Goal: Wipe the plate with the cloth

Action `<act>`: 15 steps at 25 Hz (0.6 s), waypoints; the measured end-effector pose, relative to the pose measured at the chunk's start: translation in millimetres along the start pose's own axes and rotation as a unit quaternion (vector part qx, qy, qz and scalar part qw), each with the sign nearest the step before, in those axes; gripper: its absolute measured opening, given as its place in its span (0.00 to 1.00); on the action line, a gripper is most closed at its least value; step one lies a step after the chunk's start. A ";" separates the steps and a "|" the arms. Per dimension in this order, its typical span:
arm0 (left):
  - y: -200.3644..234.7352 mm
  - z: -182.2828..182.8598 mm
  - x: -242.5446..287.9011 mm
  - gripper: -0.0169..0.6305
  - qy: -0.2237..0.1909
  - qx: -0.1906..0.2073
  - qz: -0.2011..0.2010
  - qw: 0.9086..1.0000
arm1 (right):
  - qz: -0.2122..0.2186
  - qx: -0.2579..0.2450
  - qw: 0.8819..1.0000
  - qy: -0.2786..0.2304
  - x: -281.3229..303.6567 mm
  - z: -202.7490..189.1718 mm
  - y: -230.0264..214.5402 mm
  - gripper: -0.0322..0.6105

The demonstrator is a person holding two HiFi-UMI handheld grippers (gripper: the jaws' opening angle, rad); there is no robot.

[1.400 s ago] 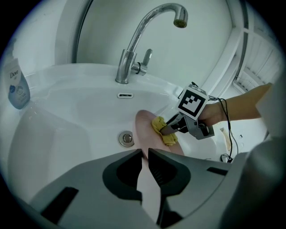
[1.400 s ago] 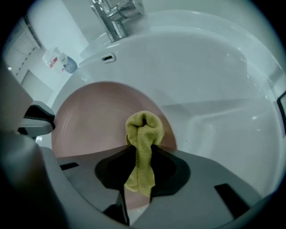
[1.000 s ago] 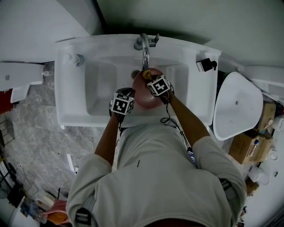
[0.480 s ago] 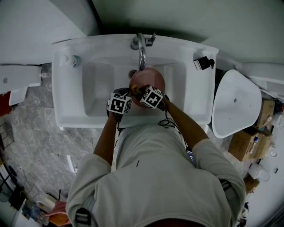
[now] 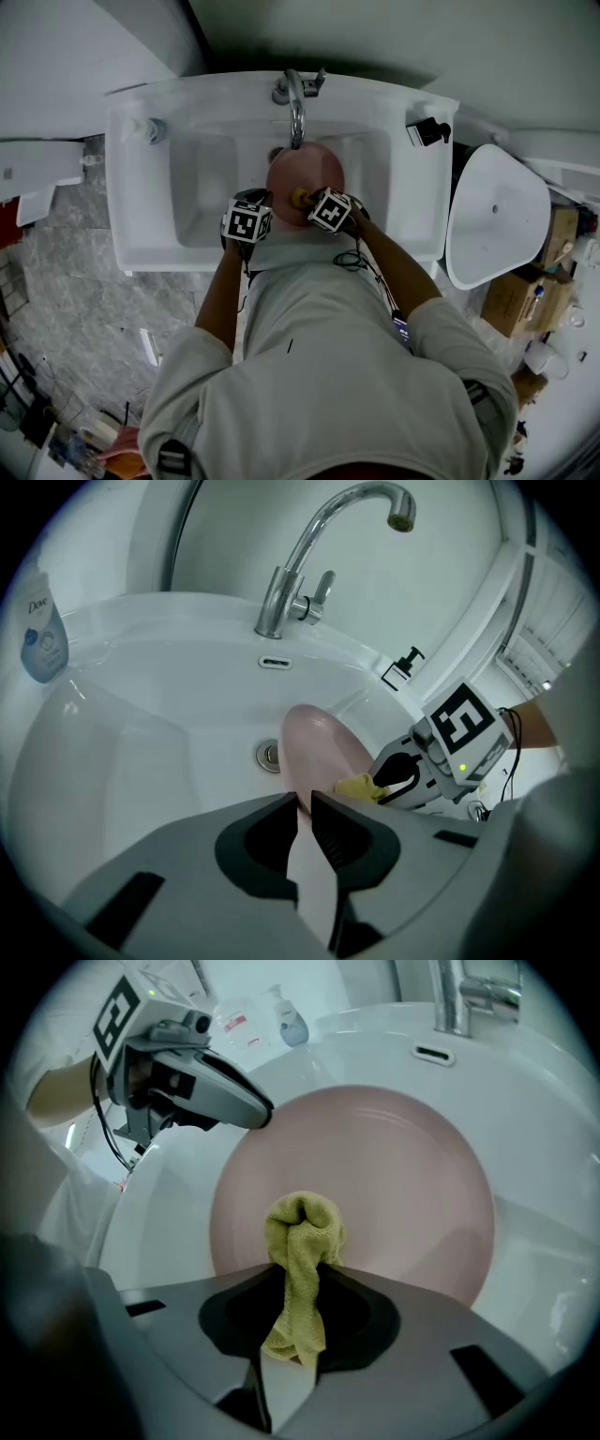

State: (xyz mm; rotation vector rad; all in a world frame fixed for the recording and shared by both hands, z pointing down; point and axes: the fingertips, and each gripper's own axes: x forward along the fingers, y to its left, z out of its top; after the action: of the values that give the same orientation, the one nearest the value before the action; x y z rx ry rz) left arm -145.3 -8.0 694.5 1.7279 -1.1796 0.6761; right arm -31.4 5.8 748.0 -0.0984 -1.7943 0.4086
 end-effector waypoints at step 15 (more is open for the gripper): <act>-6.0 -3.2 -0.6 0.12 0.009 0.016 -0.004 1.000 | -0.080 0.269 0.960 -0.017 -13.4 -18.5 -93.7 0.20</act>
State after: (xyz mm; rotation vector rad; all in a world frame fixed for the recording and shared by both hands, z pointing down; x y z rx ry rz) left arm -139.9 -4.1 693.1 1.7488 -1.1531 0.7081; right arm 3.6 -81.3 769.9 0.4344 -1.6521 0.7696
